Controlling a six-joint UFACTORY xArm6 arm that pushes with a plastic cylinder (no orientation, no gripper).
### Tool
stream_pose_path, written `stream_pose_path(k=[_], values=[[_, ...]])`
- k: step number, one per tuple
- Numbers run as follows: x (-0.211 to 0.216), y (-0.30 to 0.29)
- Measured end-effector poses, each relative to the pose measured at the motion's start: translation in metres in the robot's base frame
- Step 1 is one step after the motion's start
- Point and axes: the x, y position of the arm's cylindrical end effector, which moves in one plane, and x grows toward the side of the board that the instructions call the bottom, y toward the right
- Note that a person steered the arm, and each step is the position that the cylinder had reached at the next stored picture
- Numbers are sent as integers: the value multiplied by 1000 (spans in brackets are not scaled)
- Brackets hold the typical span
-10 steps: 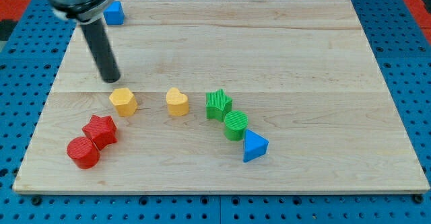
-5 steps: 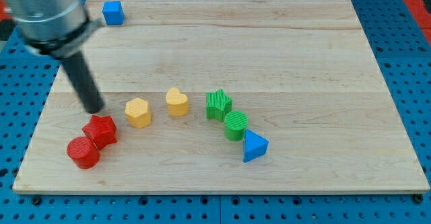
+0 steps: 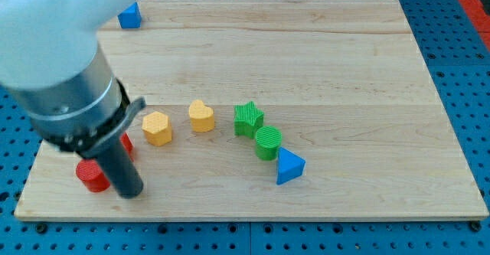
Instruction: Keep the red star parallel to the blue cube
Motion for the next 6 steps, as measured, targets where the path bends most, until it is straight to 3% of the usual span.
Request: stream_pose_path(k=[1,2,4,5,6], values=[[-19,-49],[-37,-61],[-120,-45],[-181,-65],[-188,-54]])
